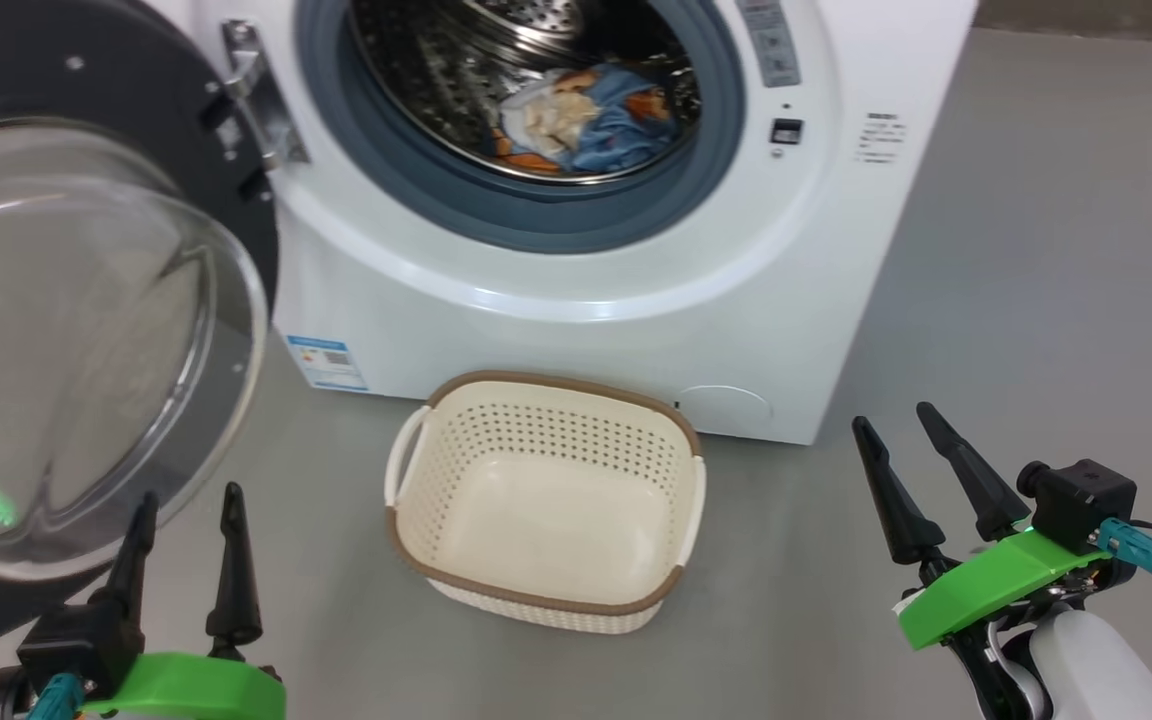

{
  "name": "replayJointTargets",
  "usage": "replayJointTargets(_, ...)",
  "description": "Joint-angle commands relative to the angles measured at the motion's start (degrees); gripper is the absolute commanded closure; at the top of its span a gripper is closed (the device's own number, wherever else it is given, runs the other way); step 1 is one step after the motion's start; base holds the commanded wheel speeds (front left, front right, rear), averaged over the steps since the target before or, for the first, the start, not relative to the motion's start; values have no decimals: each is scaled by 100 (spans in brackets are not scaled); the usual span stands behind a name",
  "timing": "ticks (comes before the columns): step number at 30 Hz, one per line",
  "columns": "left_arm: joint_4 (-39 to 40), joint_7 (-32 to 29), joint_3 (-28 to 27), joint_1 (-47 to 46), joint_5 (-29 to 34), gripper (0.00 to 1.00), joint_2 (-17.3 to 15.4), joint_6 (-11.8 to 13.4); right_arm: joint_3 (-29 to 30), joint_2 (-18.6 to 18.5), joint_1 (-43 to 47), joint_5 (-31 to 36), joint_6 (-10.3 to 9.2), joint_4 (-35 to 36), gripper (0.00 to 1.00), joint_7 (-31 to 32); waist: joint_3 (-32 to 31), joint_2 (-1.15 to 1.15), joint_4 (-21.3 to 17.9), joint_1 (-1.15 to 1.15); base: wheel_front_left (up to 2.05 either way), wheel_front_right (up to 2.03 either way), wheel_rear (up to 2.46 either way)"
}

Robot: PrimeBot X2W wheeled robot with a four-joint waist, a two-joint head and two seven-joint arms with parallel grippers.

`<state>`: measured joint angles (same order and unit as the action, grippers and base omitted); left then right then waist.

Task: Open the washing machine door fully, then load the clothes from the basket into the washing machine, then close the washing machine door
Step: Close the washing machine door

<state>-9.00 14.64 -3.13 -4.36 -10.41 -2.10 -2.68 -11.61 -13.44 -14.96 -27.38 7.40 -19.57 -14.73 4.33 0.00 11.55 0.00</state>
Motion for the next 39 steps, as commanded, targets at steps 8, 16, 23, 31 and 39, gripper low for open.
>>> replayJointTargets(8,252,36,-179,37,-160,0,-77,63,-134,-50,103,2,9,109,0,-27,-87,0,709,0,0,0,0)
replayJointTargets(16,263,36,-117,55,-266,0,-77,120,-134,-86,148,2,9,98,0,-27,-95,0,1177,0,0,0,0)
replayJointTargets(23,257,36,-69,97,-312,0,-77,143,-154,-64,148,7,9,100,0,-27,-119,0,1476,0,0,0,0)
replayJointTargets(31,231,36,-34,101,-343,0,-77,174,-185,-71,148,0,9,80,0,-27,-90,0,1647,0,0,0,0)
replayJointTargets(39,239,36,-46,106,-341,0,-77,197,-222,-97,140,-20,9,83,0,-27,-88,0,1659,0,0,0,0)
